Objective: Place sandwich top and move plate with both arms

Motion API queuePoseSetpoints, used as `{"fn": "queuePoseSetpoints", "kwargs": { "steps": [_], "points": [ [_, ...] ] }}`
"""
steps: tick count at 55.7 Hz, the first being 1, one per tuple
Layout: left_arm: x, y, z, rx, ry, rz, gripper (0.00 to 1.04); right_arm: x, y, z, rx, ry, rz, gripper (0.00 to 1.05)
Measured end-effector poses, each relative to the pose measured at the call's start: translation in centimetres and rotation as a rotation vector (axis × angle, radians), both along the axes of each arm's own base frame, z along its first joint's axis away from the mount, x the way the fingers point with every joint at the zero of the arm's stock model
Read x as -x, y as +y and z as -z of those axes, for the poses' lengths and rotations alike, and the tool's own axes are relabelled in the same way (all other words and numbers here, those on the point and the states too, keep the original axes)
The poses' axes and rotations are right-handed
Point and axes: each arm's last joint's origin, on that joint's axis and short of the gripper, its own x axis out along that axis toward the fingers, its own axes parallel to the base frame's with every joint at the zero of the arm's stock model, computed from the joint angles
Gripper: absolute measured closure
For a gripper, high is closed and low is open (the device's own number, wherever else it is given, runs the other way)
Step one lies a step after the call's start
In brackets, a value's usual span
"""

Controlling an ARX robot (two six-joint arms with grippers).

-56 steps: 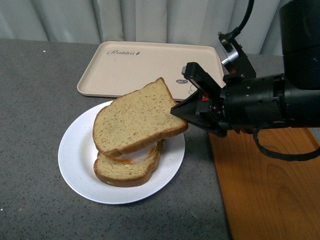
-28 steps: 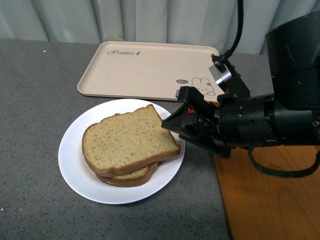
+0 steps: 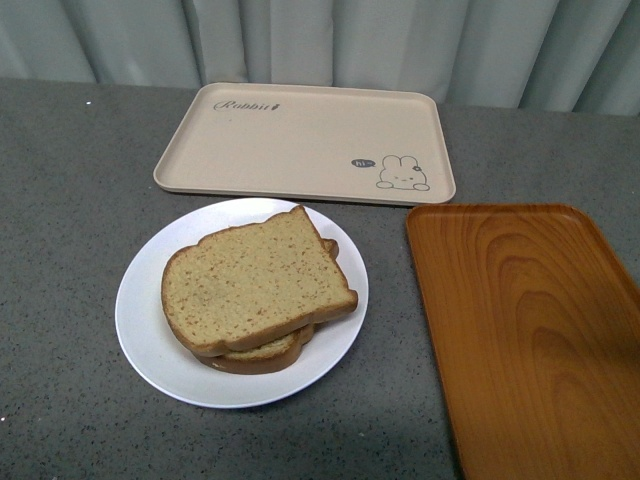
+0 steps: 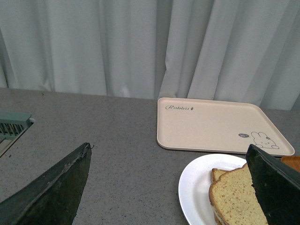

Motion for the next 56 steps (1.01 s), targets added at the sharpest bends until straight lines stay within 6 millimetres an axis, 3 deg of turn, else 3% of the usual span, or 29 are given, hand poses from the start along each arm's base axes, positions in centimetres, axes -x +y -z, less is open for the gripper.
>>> {"fn": "queuePoseSetpoints", "kwargs": {
  "steps": [2,10,16,30,56],
  "points": [
    [0.0,0.0,0.0,0.0,0.0,0.0,0.06,0.0,-0.1,0.0,0.029,-0.029,0.002,0.1],
    [0.0,0.0,0.0,0.0,-0.002,0.0,0.06,1.6,0.2,1.8,0.288,-0.359,-0.076,0.33],
    [0.0,0.0,0.0,0.0,0.003,0.0,0.06,2.5,0.6,-0.7,0.42,-0.607,-0.08,0.52],
    [0.0,0.0,0.0,0.0,0.001,0.0,0.06,5.2,2.0,-1.7,0.464,-0.6,-0.105,1.04],
    [0.0,0.0,0.0,0.0,0.001,0.0,0.06,7.8,2.0,-2.8,0.47,-0.636,-0.095,1.04]
  ]
}}
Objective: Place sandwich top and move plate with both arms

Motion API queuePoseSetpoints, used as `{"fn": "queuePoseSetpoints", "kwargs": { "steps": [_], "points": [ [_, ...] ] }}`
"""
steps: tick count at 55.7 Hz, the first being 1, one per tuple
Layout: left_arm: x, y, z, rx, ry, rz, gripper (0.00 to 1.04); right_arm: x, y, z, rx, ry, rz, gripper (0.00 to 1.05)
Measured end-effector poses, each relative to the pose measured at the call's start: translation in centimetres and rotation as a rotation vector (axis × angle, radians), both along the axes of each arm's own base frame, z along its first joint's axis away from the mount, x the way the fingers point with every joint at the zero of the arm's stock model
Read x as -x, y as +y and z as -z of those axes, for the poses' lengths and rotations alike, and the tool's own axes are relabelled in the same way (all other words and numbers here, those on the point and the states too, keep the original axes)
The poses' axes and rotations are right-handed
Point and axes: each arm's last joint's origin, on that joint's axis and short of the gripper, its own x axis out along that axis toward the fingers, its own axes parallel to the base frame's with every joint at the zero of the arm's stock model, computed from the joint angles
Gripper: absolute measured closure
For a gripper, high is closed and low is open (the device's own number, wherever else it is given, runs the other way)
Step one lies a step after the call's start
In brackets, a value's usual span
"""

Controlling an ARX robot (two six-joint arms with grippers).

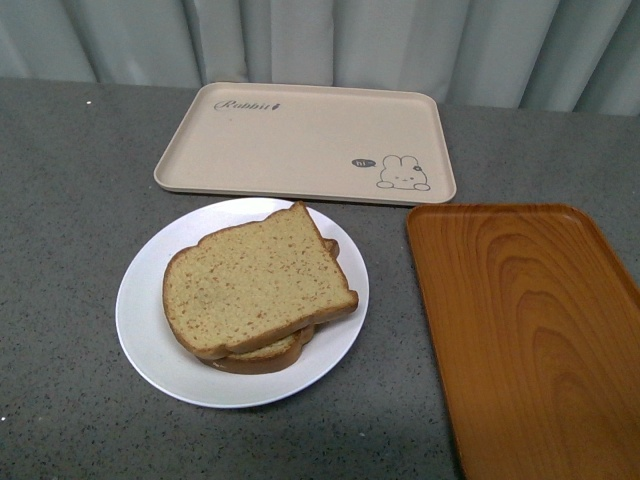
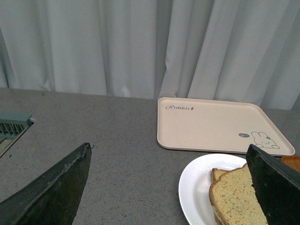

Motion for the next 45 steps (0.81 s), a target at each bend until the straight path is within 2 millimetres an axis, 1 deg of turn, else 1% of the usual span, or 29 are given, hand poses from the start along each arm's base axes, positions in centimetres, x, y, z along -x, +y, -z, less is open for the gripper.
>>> {"fn": "queuePoseSetpoints", "kwargs": {
  "steps": [24,45],
  "points": [
    [0.0,0.0,0.0,0.0,0.0,0.0,0.06,1.4,0.0,-0.3,0.0,-0.013,0.0,1.04],
    [0.0,0.0,0.0,0.0,0.0,0.0,0.06,2.1,0.0,-0.3,0.0,-0.015,-0.001,1.04]
  ]
}}
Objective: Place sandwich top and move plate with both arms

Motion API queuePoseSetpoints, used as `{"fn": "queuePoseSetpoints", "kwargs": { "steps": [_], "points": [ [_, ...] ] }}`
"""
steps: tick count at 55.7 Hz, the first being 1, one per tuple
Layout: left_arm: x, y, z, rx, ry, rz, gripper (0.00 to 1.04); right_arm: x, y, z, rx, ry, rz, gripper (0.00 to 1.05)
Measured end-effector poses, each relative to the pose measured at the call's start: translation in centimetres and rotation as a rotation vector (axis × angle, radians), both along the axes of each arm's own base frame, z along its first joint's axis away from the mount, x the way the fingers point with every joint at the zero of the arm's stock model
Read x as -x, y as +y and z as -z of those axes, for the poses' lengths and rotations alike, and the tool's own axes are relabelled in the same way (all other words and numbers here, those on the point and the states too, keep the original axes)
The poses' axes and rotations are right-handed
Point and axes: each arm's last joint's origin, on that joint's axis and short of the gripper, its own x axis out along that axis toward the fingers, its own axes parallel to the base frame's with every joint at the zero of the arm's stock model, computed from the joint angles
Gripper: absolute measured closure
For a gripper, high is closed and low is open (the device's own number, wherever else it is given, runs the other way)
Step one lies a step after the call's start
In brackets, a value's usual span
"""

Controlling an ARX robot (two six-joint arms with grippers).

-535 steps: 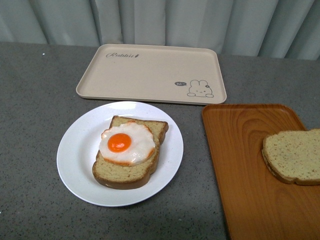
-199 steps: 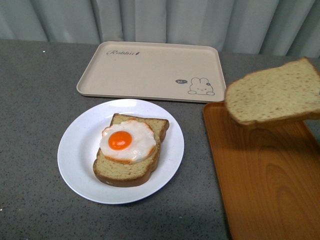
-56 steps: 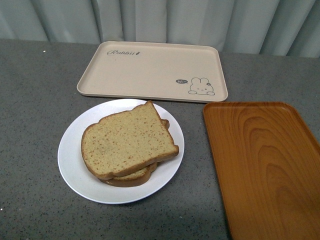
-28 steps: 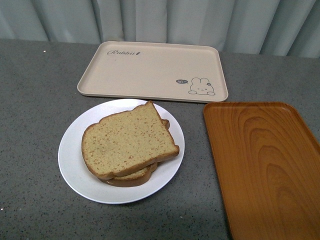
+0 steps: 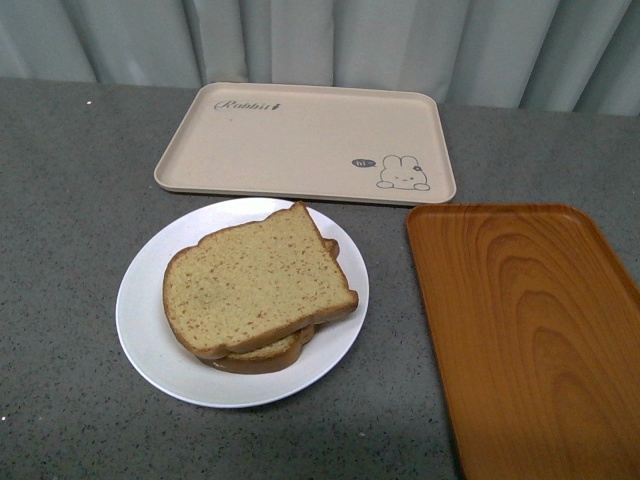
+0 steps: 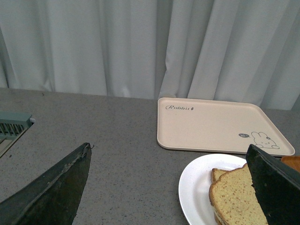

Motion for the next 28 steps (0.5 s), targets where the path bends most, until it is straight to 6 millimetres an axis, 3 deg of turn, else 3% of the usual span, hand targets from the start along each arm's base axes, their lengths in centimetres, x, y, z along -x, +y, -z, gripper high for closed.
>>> {"fn": "queuePoseSetpoints", "kwargs": {
  "steps": [28],
  "points": [
    [0.0,0.0,0.0,0.0,0.0,0.0,0.06,1.5,0.0,0.3,0.001,0.004,0.0,1.04]
  ]
}}
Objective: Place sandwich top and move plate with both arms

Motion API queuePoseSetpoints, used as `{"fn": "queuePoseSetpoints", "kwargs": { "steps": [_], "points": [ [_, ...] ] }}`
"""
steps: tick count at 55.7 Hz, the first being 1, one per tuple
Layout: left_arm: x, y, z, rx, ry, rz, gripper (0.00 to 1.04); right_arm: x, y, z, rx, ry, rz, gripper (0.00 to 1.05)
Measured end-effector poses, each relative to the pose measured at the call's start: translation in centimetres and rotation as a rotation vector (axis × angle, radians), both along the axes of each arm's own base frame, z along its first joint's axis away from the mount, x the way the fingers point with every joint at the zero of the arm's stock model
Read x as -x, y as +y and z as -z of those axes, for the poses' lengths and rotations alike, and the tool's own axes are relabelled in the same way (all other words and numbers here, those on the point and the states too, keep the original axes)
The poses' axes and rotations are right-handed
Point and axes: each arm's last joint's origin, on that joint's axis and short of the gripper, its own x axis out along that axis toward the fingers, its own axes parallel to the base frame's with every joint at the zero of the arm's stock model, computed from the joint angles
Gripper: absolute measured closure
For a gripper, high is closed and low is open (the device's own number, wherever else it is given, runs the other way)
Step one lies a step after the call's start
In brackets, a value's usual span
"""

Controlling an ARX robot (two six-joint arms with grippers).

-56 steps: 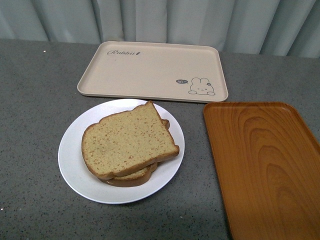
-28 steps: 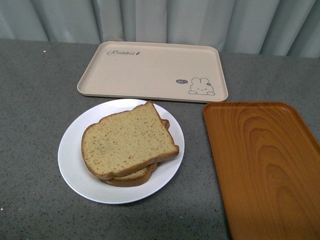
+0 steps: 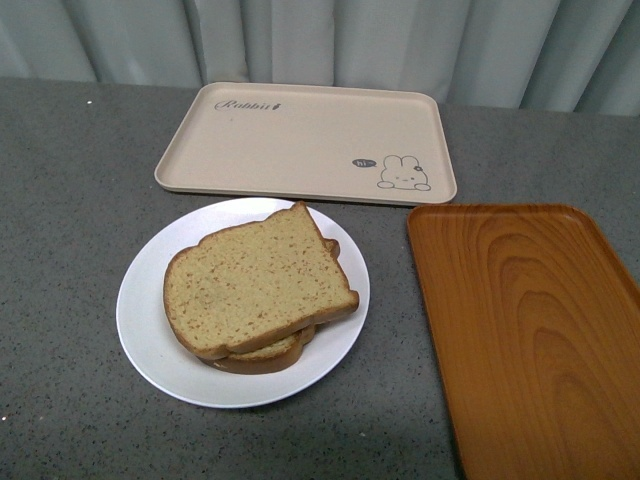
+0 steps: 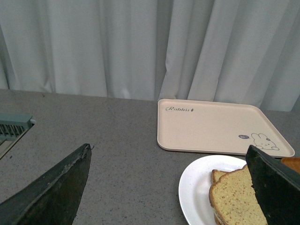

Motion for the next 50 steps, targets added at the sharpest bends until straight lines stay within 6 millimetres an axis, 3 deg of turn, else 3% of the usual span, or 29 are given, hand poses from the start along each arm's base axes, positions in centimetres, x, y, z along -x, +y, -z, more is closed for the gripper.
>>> {"fn": "queuePoseSetpoints", "kwargs": {
  "steps": [10,15,25,32,39,50],
  "points": [
    [0.0,0.0,0.0,0.004,0.011,-0.004,0.06,0.0,0.0,0.0,0.0,0.002,0.0,1.03],
    [-0.3,0.2,0.8,0.08,0.227,-0.085,0.06,0.0,0.0,0.0,0.002,0.001,0.0,0.83],
    [-1.2,0.5,0.8,0.195,0.332,-0.084,0.06,0.0,0.0,0.0,0.002,0.001,0.0,0.55],
    [-3.4,1.1,1.4,0.291,0.413,-0.112,0.06,0.0,0.0,0.0,0.002,0.002,0.0,0.32],
    [-6.3,1.4,3.3,0.396,0.545,-0.111,0.06,0.0,0.0,0.0,0.002,0.002,0.0,0.08],
    [-9.4,1.7,6.5,0.561,0.692,-0.187,0.06,0.0,0.0,0.0,0.002,0.002,0.0,0.09]
  ]
}}
